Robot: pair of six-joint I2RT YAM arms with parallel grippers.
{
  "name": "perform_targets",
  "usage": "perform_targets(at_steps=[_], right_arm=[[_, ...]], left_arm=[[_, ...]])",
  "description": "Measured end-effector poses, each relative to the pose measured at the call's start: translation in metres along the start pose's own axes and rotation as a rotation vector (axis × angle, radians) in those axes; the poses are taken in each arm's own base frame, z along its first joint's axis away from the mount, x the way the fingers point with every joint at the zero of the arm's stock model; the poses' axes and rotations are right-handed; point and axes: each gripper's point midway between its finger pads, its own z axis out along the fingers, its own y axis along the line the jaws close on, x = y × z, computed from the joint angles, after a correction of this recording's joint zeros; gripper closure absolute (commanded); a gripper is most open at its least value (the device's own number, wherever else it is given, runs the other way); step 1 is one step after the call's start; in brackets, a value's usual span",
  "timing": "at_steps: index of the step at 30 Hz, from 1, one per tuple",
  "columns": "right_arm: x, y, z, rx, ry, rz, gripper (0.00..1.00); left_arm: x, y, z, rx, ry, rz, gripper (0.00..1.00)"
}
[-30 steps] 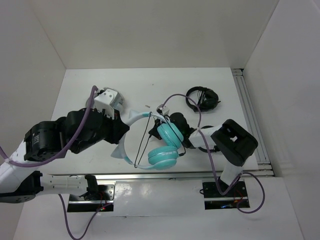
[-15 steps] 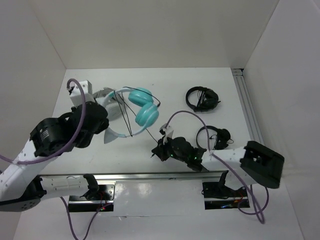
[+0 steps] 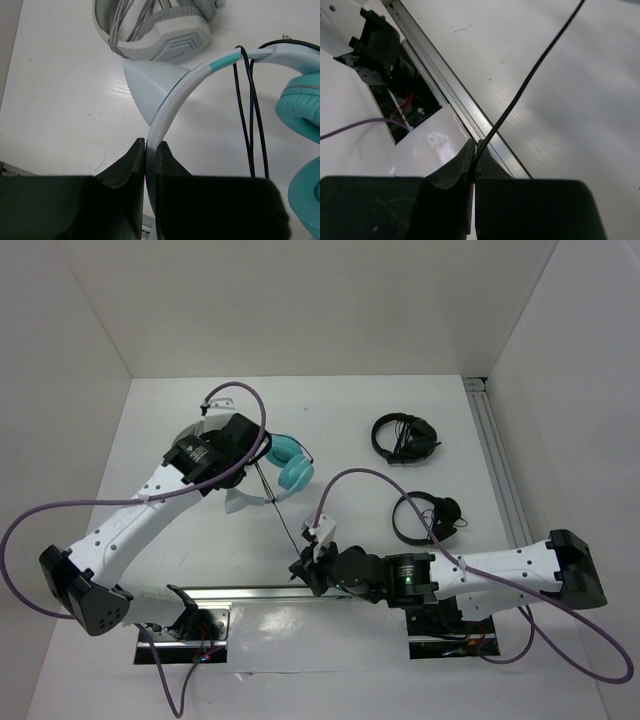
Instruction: Wrap the headphones
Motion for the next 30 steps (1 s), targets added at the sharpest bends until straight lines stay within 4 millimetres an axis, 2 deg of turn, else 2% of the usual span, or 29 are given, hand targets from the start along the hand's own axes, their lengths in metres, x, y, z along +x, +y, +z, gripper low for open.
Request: perform_targets(at_steps=[3,6,9,11,13,16,20,26,30], right_arm=[[-0.005,0.017,0.000,0.000,0.026,-0.059,0.99],[-0.009,0.018,-0.001,0.053,0.054,-0.134,1.00],[-0.020,0.005,-0.009,0.139,0.062,-0.216,1.00],[-0.027,-0.005,-0.014,0.196,0.061,-0.269,1.00],[-0.031,-0.017,-0.020,0.249,0.072,-0.334,0.98],[-0.031,-0.035,-0.030,0.325,0.102,-0.425,0.96],[-0.031,-0.058,-0.041,0.428,0.133,-0.523,0.96],[-0.033,-0.080,-0.052,0.545,0.124,-0.604,0.93],[-0.033,-0.086,-0.053,0.571,0.118,-0.624,0.89]], left_arm=[[0.009,-0.002,0.006,-0.020,0.029,0.032,1.00],[0.015,-0.003,0.008,-0.032,0.048,0.088,1.00],[0.021,-0.014,0.010,-0.009,0.045,0.184,1.00],[0.032,-0.026,0.012,0.027,0.043,0.249,1.00],[0.047,-0.038,0.013,0.076,0.046,0.339,1.00],[0.080,-0.055,0.011,0.179,0.082,0.473,1.00],[0.119,-0.069,-0.007,0.358,0.132,0.604,1.00],[0.141,-0.088,-0.057,0.611,0.105,0.676,1.00],[0.153,-0.094,-0.079,0.731,0.134,0.709,1.00]])
